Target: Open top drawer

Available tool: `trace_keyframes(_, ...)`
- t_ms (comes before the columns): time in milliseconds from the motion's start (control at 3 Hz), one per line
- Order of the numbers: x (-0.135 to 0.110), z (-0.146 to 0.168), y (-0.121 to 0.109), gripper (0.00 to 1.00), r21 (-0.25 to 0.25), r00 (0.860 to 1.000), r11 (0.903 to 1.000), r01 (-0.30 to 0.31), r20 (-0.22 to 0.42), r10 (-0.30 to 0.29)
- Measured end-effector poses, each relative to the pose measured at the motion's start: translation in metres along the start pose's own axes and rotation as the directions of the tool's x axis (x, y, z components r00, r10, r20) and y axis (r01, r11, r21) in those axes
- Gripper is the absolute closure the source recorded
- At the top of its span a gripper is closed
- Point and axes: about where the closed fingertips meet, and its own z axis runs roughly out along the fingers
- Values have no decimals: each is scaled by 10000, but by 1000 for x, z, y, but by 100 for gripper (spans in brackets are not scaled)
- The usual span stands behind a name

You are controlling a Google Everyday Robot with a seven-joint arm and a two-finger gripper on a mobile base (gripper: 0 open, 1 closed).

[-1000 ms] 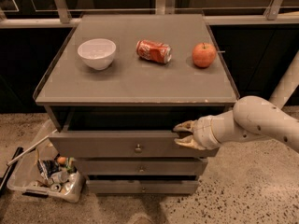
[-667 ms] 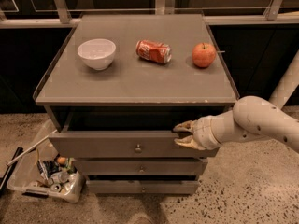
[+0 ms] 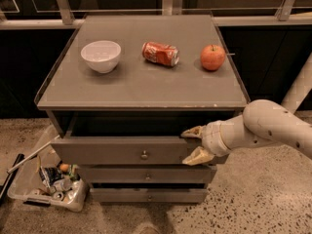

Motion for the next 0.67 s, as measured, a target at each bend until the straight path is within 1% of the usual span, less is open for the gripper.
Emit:
trace_keyframes(333,6,2,7,0,-111,9998,9997,-197,87,198)
trace_keyframes(667,29,13,29,19,-447,9961,9956,-827,284,841)
